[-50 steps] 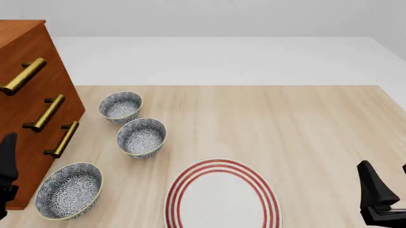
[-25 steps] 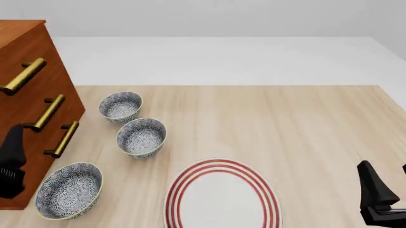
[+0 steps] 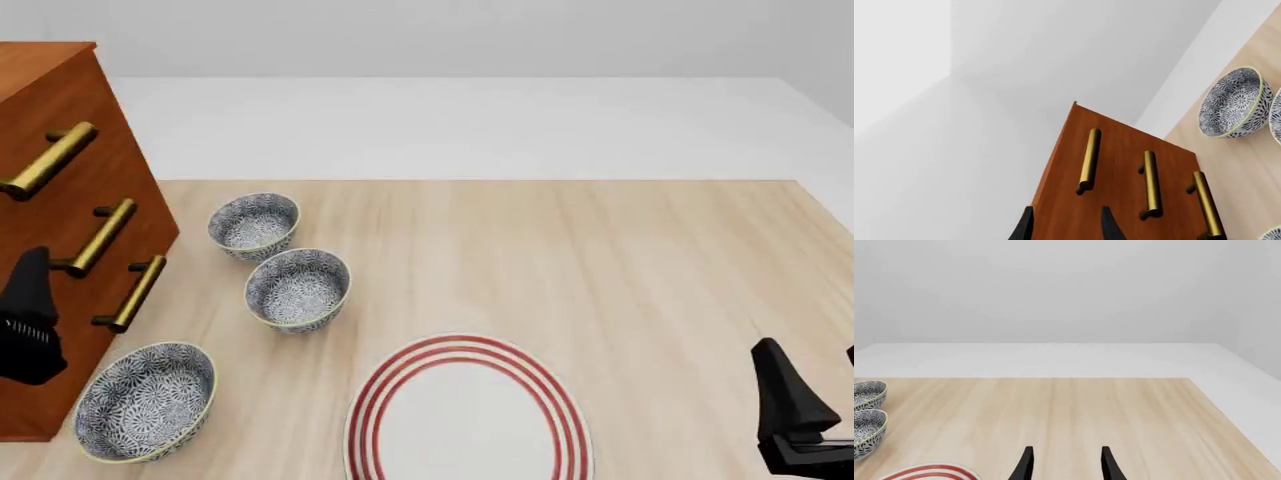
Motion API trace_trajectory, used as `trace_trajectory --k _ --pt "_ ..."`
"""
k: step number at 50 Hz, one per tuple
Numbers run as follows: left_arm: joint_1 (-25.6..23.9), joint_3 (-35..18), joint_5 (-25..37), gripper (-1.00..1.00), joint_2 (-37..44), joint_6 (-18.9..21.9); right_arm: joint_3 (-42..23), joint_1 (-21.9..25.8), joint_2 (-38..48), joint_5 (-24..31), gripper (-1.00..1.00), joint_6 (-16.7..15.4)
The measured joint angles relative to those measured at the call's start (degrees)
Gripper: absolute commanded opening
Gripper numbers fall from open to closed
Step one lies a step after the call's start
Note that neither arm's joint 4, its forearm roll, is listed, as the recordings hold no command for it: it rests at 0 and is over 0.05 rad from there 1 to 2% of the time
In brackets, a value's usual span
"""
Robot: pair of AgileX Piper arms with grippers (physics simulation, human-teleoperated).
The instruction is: Open the top drawer of the cabinet.
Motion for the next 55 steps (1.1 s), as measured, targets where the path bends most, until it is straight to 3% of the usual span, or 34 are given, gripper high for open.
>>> trace_trajectory --k 55 --pt "1.79 -0.73 -12.31 1.00 14.04 11.50 0.00 0.00 0.00 0.00 1.00 0.00"
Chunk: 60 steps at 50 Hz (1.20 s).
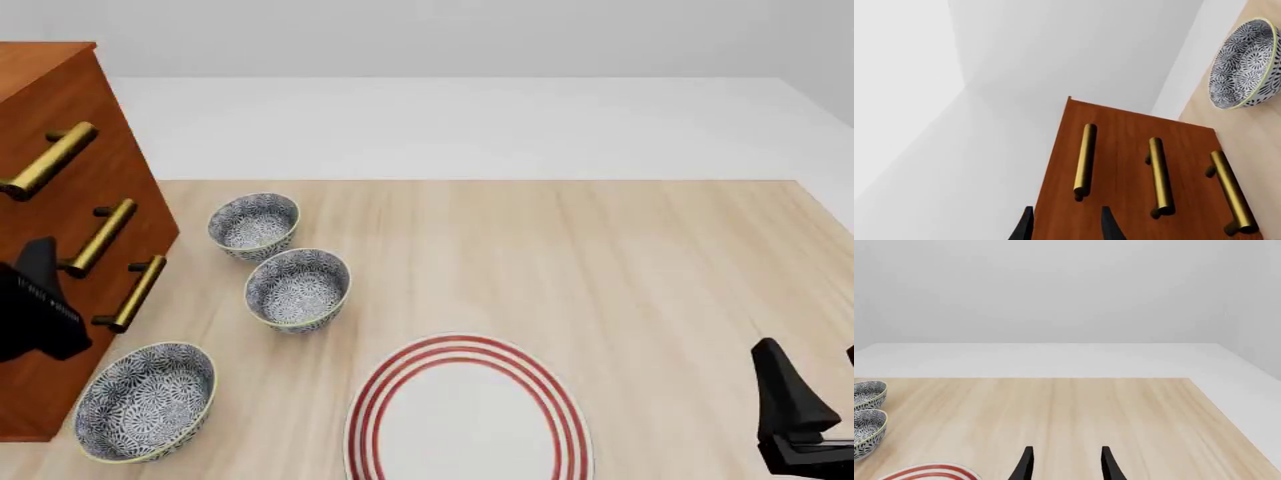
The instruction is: Open the top drawer of the cabinet.
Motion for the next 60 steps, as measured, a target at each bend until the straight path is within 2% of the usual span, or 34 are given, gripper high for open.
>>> trace_trajectory --k 27,60 --pt "1.54 -0.96 -4.68 1.00 6.14 4.16 0.00 -0.01 0.00 0.00 1.00 0.00" --pt "4.20 -4.41 -9.04 1.00 15.20 5.19 0.00 0.00 0.00 0.00 1.00 0.00"
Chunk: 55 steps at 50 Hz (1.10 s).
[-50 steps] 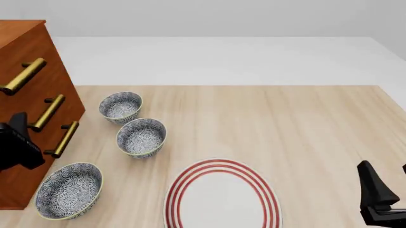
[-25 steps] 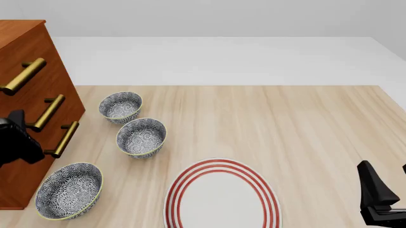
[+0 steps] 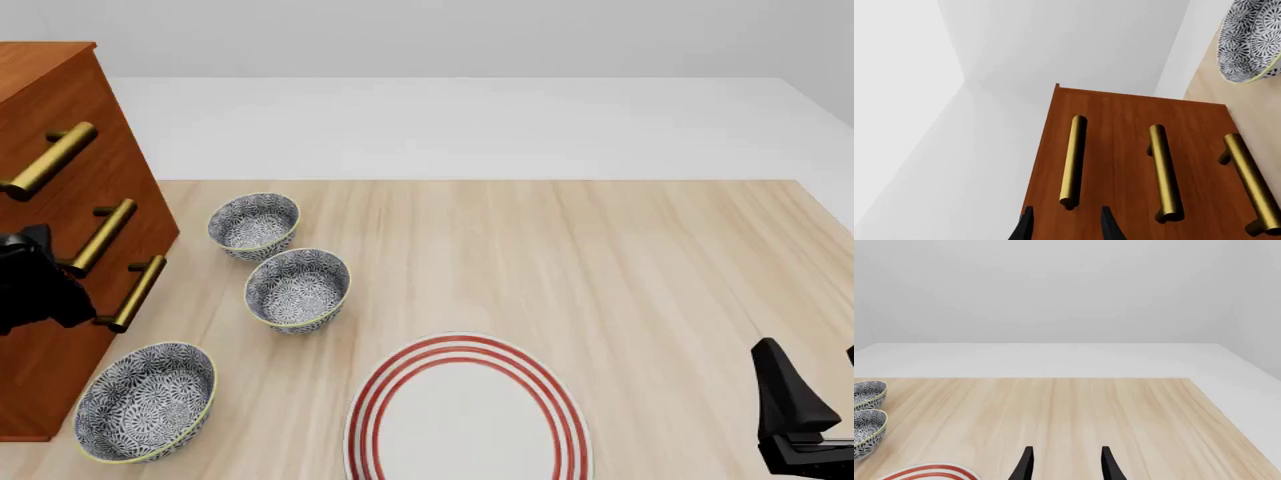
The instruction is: Open the top drawer of the cabinet.
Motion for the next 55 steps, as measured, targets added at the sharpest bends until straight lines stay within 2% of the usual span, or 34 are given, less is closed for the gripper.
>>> trace_trajectory --k 55 --pt "2.95 -5.28 -3.43 1.00 9.30 0.36 0.00 0.00 0.00 0.00 1.00 0.00"
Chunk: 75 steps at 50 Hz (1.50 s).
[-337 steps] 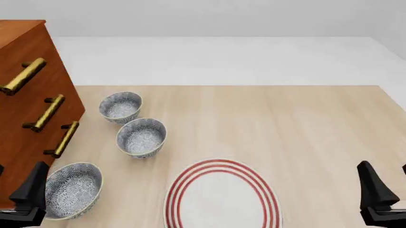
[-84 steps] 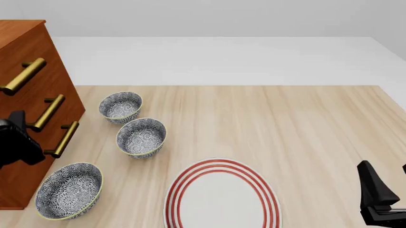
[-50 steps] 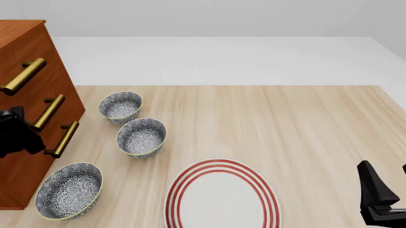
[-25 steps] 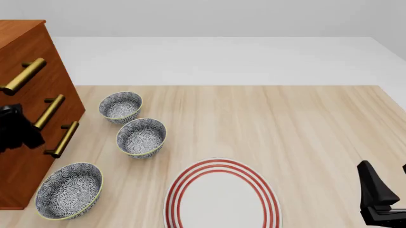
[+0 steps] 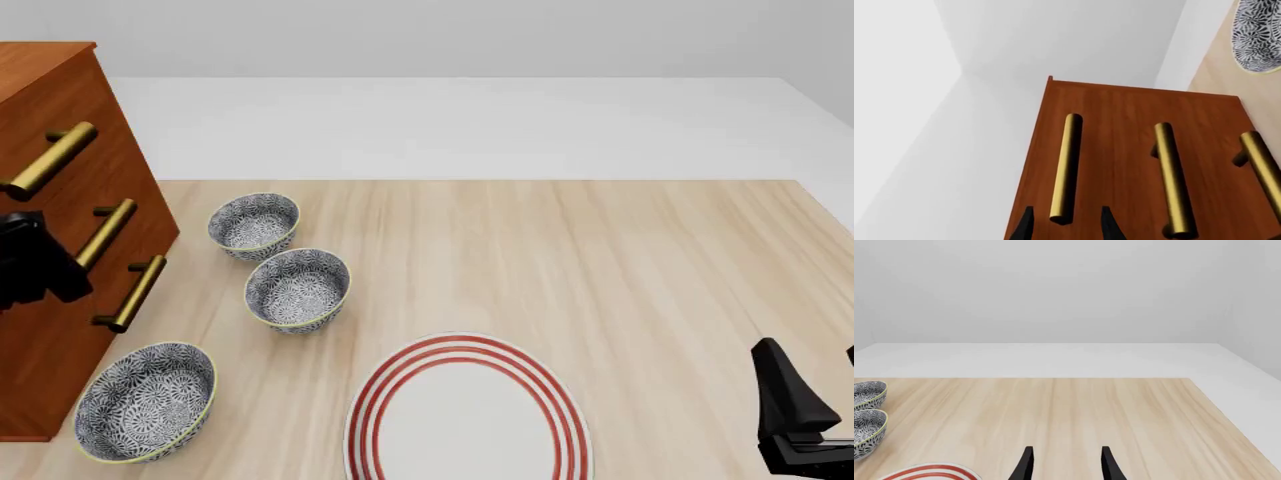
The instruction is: Open the top drawer of the cabinet.
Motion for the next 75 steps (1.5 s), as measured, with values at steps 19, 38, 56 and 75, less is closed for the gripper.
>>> trace_trajectory --k 19,38,56,75 --pt "-0.31 0.10 -3.00 -1.00 0.84 1.24 0.00 0.00 0.00 0.00 1.00 0.00" --pt "-0.87 0.30 -3.95 -1.00 1.10 2.77 0.00 0.00 0.00 0.00 1.00 0.00" --pt "-1.83 0.54 -3.19 -1.00 0.33 3.72 0.00 0.00 0.00 0.00 1.00 0.00" --pt "-3.42 0.97 -2.58 -1.00 -0.69 4.72 0.00 0.00 0.00 0.00 1.00 0.00"
